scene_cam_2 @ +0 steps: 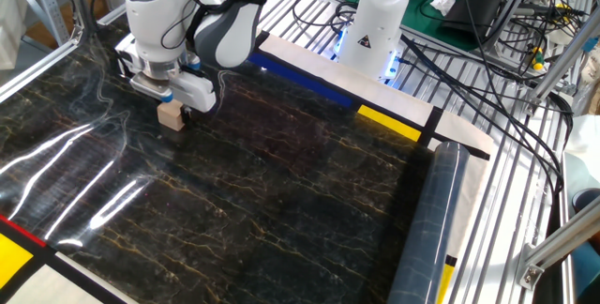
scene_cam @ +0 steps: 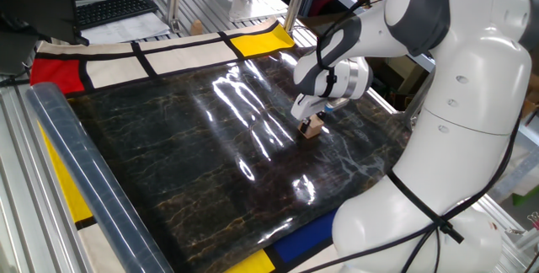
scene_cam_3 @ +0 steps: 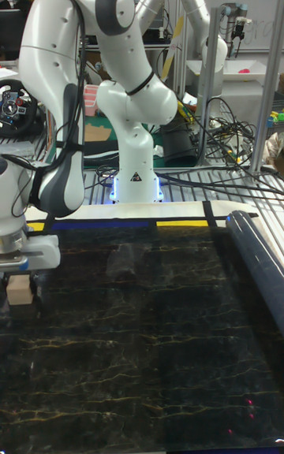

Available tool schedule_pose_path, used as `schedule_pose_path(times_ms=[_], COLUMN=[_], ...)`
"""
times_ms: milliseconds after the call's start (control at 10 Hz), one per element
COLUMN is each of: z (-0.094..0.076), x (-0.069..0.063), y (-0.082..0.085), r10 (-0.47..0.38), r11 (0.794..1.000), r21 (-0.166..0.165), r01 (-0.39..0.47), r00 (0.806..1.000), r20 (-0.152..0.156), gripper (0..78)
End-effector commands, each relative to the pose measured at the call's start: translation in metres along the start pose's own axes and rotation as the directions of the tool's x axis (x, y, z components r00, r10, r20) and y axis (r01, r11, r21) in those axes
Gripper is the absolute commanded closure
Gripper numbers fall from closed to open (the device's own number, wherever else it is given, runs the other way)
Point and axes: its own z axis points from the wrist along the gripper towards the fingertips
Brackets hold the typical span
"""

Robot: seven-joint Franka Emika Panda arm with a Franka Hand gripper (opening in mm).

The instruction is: Hold a small block with the gripper and sweep it from left to right on the table

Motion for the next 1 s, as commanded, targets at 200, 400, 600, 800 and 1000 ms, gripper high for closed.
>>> schedule_pose_path(times_ms=[200, 400, 600, 800, 1000], z=[0.007, 0.006, 0.002, 0.0, -0.004], x=[0.003, 0.003, 0.005, 0.005, 0.002], y=[0.036, 0.048, 0.064, 0.068, 0.063], r10=[0.002, 0.007, 0.027, 0.038, 0.032], r11=[1.0, 0.999, 0.999, 0.999, 0.999], r21=[-0.028, -0.032, -0.032, -0.028, -0.011], r01=[-0.002, -0.008, -0.028, -0.038, -0.032], r00=[1.0, 1.0, 0.999, 0.999, 0.999], r20=[-0.021, -0.02, -0.024, -0.021, -0.022], gripper=[76.4, 76.4, 76.4, 76.4, 76.4])
